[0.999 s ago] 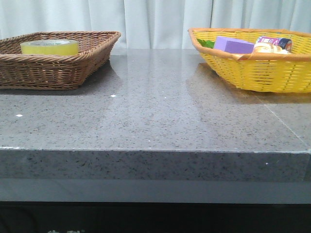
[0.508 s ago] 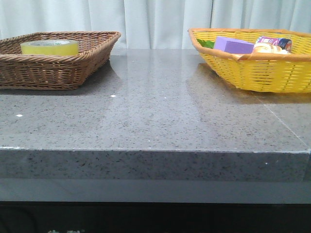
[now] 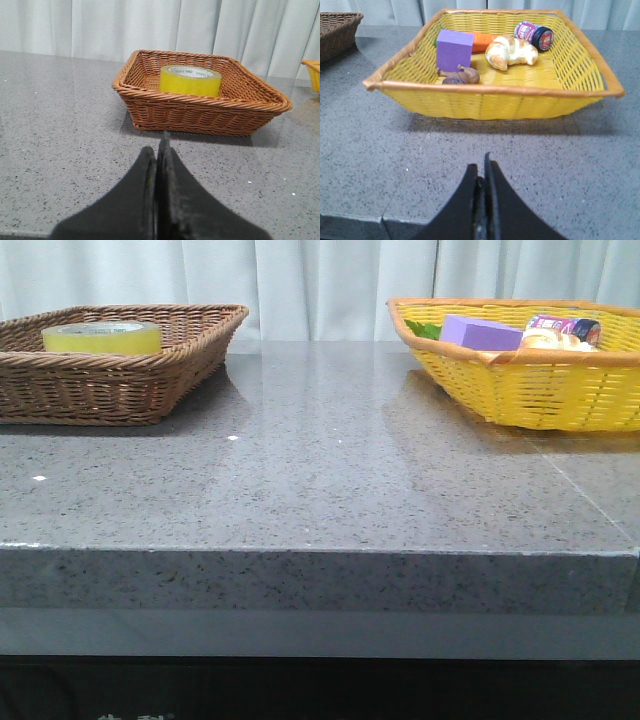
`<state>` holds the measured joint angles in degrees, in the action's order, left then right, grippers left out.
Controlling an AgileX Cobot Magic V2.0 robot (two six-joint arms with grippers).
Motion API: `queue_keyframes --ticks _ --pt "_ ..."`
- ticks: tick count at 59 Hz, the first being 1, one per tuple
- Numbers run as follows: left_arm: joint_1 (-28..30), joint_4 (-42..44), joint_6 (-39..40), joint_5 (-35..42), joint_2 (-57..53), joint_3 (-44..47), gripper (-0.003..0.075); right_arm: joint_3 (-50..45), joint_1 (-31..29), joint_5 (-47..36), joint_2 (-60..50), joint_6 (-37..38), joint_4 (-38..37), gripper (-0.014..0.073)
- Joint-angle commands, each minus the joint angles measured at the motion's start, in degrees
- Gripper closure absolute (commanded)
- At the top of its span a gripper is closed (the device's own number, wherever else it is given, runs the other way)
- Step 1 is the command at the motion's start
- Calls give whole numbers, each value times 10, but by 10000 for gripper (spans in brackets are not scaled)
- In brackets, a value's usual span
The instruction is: Transfer tape with both arms
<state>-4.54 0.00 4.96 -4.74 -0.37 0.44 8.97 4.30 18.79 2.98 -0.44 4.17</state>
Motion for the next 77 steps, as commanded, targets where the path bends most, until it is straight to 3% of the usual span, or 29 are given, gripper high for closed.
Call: queue_keyframes --ticks 1,13,32,54,77 --pt "-4 -4 1 47 -12 23 740 -21 -5 -75 -18 -7 8 662" --pt "-4 -4 1 47 -11 23 740 -93 -5 -136 -51 -7 27 662" --pt "-4 -4 1 47 -11 23 740 -91 -5 -124 -51 -7 31 662" --pt "-4 -4 1 47 -11 23 740 -91 -5 -231 -51 -7 27 662" --pt "-4 -4 1 47 -11 23 740 -91 -20 -235 -51 -7 1 662"
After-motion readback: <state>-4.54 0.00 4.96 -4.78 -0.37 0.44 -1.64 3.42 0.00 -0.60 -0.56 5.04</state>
